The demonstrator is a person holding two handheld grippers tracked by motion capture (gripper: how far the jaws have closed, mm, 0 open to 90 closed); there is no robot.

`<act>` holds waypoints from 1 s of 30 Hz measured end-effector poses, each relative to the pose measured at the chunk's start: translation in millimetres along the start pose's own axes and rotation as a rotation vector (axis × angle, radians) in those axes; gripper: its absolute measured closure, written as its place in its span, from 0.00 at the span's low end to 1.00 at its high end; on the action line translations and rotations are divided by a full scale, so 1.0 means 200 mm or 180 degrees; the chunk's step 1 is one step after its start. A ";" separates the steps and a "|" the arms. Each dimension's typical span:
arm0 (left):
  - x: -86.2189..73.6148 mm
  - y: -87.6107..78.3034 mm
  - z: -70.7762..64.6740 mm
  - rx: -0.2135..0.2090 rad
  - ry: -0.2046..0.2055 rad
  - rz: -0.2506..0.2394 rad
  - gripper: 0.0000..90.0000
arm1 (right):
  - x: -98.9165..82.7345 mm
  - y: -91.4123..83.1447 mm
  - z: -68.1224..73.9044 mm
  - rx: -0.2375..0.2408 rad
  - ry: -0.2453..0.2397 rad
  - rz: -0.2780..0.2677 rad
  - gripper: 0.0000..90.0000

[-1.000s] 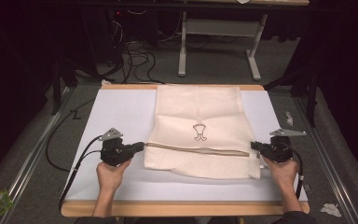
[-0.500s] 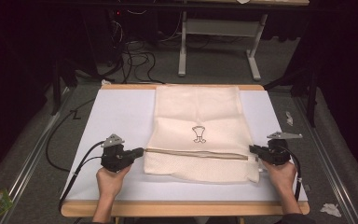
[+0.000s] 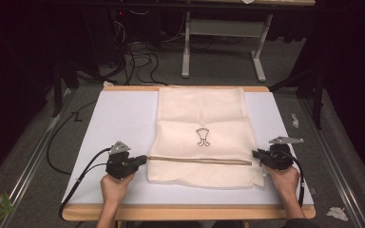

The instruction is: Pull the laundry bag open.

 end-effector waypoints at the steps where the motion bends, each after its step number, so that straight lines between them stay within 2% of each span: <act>1: 0.00 0.00 0.00 -0.0004 0.0005 -0.0010 0.95 | 0.00 0.00 0.00 -0.0007 0.0014 0.0001 0.82; 6: 0.00 0.01 0.00 -0.0014 0.0005 -0.0027 0.94 | 0.00 -0.01 0.00 -0.0009 0.0068 -0.0046 0.71; 11: 0.00 0.01 -0.01 0.0005 0.0048 -0.0068 0.84 | 0.00 -0.02 0.00 -0.0026 0.0047 -0.0079 0.61; 12: 0.01 0.01 -0.01 0.0012 0.0095 -0.0111 0.82 | 0.01 -0.03 0.00 -0.0033 0.0071 -0.0126 0.59; 14: 0.01 0.01 -0.02 0.0034 0.0145 -0.0161 0.77 | 0.01 -0.04 0.00 -0.0029 0.0067 -0.0191 0.58; 19: 0.03 0.00 -0.01 0.0097 0.0145 -0.0224 0.66 | 0.02 -0.07 0.00 -0.0031 0.0058 -0.0322 0.56; 21: 0.04 -0.01 0.00 0.0117 0.0126 -0.0264 0.63 | 0.02 -0.10 0.00 -0.0088 0.0047 -0.0440 0.54; 30: 0.08 -0.10 0.04 0.0235 0.0120 -0.0487 0.59 | 0.03 -0.18 -0.03 -0.0192 0.0125 -0.0670 0.53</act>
Point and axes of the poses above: each handheld gripper's, and its own axes: y roughly forward along the jaws, x roughly out of its top, z roughly to its left, the point moved 2 cm from there along y, roughly forward along the jaws, and after that the axes turned 2 degrees about y, right-handed, at the moved point
